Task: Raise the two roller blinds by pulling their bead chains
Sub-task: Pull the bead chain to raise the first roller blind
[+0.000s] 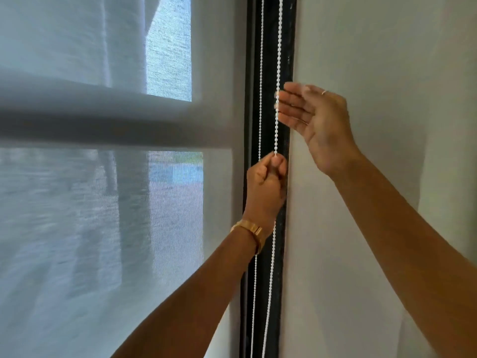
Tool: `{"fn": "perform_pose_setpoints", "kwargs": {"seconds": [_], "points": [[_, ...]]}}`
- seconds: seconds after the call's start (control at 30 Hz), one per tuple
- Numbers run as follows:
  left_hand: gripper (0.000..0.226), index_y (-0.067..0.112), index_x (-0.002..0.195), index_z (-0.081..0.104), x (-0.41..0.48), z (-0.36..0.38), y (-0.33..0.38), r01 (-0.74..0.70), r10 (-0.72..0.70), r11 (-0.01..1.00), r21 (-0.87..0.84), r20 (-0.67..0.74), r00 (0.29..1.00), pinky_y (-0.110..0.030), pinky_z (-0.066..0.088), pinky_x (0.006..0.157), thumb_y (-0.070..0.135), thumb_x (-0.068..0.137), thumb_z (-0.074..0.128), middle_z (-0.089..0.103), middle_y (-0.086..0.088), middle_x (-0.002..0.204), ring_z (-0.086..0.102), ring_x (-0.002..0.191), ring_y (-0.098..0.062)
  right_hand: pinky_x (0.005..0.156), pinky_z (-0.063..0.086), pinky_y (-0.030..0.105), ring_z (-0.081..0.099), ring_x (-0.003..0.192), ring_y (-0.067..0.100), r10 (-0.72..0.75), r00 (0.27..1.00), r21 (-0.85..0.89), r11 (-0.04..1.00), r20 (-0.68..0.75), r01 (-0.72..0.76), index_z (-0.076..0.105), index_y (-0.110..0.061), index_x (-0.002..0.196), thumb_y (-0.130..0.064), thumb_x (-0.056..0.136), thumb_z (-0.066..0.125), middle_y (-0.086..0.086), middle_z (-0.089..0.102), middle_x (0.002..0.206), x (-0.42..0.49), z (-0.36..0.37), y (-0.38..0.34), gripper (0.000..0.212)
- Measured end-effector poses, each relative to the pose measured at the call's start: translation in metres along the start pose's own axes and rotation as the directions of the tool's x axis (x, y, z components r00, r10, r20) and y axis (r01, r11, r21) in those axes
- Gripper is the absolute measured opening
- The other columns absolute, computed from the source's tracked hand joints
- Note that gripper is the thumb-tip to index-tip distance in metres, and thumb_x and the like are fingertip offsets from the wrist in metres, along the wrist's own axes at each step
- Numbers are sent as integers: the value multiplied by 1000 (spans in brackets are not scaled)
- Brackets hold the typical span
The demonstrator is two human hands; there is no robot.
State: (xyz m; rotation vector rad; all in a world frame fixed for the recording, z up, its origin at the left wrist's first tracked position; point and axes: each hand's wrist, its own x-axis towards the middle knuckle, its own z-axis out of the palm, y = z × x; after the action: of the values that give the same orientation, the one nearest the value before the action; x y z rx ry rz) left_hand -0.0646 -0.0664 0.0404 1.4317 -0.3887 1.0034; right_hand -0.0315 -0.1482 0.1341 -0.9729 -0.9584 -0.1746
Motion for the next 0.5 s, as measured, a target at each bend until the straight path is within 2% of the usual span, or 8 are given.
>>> {"fn": "perform_pose_setpoints", "kwargs": {"seconds": [0.13, 0.23, 0.3, 0.37, 0.43, 0.5], "points": [[41, 20, 62, 44, -55, -12, -22, 132, -133, 991, 21, 45, 990, -16, 23, 36, 15, 100, 31, 33, 6, 51, 26, 42, -5, 81, 60, 37, 72, 91, 25, 151, 982, 60, 986, 115, -158, 56, -2, 118, -17, 98, 41, 13, 71, 104, 4, 19, -27, 30], [39, 19, 63, 44, -100, -16, -41, 264, -266, 963, 49, 39, 963, -17, 23, 39, 11, 99, 30, 33, 0, 55, 27, 44, -6, 77, 60, 36, 69, 86, 24, 215, 966, 99, 968, 143, -230, 53, -5, 118, -16, 98, 40, 10, 69, 96, 3, 33, -33, 27], [39, 21, 64, 44, -133, -16, -54, 353, -356, 934, 55, 59, 933, -20, 20, 40, 6, 97, 28, 34, 1, 56, 26, 45, -6, 65, 57, 28, 66, 74, 17, 173, 981, 51, 983, 90, -178, 53, -10, 112, -18, 98, 39, 5, 68, 91, 1, 40, -34, 22], [41, 22, 66, 43, -163, -18, -66, 420, -423, 906, 54, 61, 904, -21, 18, 40, -1, 94, 23, 35, 4, 55, 25, 46, -7, 44, 42, 19, 50, 51, 7, 57, 998, -74, 996, -15, -58, 54, -12, 96, -17, 97, 37, 2, 60, 75, -4, 44, -28, 17], [41, 22, 66, 42, -185, -22, -72, 473, -477, 878, 78, 65, 876, -21, 18, 41, -3, 91, 21, 35, 8, 52, 24, 45, -7, 39, 27, 18, 33, 40, 4, -41, 995, -136, 990, -91, 28, 53, -11, 79, -11, 95, 37, -3, 44, 58, -15, 44, -18, 23], [38, 21, 69, 43, -201, -30, -78, 497, -509, 858, 126, 85, 857, -20, 21, 42, 1, 95, 24, 38, 11, 50, 28, 44, -5, 38, 23, 20, 29, 38, 4, -96, 988, -95, 992, -124, 85, 52, -12, 71, -7, 94, 35, -4, 36, 51, -34, 39, -4, 29]]}}
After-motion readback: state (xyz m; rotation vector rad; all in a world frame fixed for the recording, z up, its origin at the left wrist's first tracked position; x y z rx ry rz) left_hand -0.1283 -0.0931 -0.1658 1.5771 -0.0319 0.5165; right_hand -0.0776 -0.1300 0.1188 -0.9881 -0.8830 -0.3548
